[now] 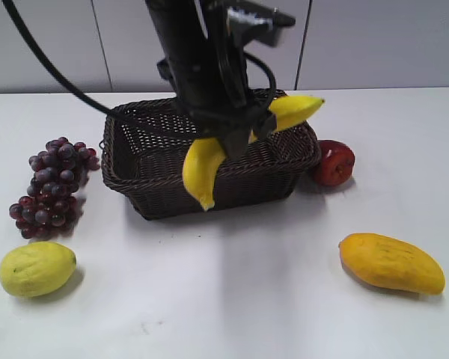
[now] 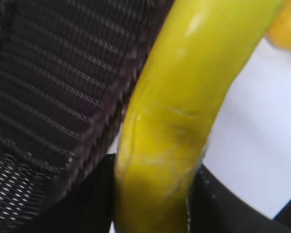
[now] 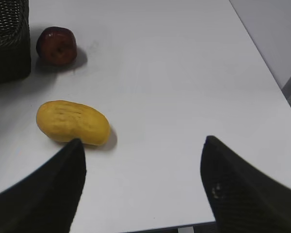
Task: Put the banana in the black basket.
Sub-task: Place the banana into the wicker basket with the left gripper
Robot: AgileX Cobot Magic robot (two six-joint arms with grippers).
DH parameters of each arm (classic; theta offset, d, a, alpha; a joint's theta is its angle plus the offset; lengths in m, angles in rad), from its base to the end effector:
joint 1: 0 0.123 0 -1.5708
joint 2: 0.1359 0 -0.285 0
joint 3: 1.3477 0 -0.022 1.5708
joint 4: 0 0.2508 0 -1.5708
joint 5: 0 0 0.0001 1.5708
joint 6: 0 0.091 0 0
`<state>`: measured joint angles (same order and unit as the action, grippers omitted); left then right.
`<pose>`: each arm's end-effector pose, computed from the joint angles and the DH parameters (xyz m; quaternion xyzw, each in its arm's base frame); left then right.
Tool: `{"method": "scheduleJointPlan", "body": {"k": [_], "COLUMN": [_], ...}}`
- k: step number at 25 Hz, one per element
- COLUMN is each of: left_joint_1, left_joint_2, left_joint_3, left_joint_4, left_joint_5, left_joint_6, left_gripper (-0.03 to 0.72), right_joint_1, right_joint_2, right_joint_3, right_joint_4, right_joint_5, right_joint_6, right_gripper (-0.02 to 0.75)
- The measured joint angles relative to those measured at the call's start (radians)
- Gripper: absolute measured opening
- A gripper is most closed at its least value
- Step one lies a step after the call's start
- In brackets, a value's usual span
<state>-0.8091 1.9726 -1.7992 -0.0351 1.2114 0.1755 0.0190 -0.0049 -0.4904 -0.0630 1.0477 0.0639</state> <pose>0.2892 -0.3076 0.2805 0.4648 0.8747 -0.0587 0.1240 -0.0039 -0.0050 0.2758 0.0200 0.8504 -0.0097 0.5257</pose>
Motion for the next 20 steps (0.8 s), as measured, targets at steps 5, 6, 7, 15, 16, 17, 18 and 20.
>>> {"method": "scheduleJointPlan", "body": {"k": [5, 6, 7, 15, 16, 17, 18, 20], "left_joint_1": [0.017, 0.024, 0.036, 0.15, 0.164, 0.175, 0.187, 0.201], "left_joint_2": [-0.007, -0.007, -0.007, 0.084, 0.104, 0.124, 0.139, 0.176], "left_joint_3": [-0.08, -0.082, -0.082, -0.084, -0.084, -0.084, -0.084, -0.084], "left_joint_4": [0.155, 0.184, 0.205, 0.231, 0.225, 0.211, 0.195, 0.15], "left_joint_5": [-0.106, -0.14, -0.181, -0.343, -0.344, -0.344, -0.344, -0.345], "left_joint_6": [0.0, 0.0, 0.0, 0.0, 0.0, 0.0, 0.0, 0.0], "left_gripper": [0.309, 0.309, 0.309, 0.309, 0.309, 0.309, 0.309, 0.309], "right_joint_1": [0.0, 0.0, 0.0, 0.0, 0.0, 0.0, 0.0, 0.0], "right_joint_2": [0.0, 0.0, 0.0, 0.0, 0.0, 0.0, 0.0, 0.0], "right_joint_3": [0.0, 0.0, 0.0, 0.0, 0.0, 0.0, 0.0, 0.0], "right_joint_4": [0.0, 0.0, 0.0, 0.0, 0.0, 0.0, 0.0, 0.0], "right_joint_5": [0.0, 0.0, 0.0, 0.0, 0.0, 0.0, 0.0, 0.0], "right_joint_6": [0.0, 0.0, 0.0, 0.0, 0.0, 0.0, 0.0, 0.0], "right_gripper": [0.59, 0.59, 0.59, 0.59, 0.59, 0.59, 0.59, 0.59]}}
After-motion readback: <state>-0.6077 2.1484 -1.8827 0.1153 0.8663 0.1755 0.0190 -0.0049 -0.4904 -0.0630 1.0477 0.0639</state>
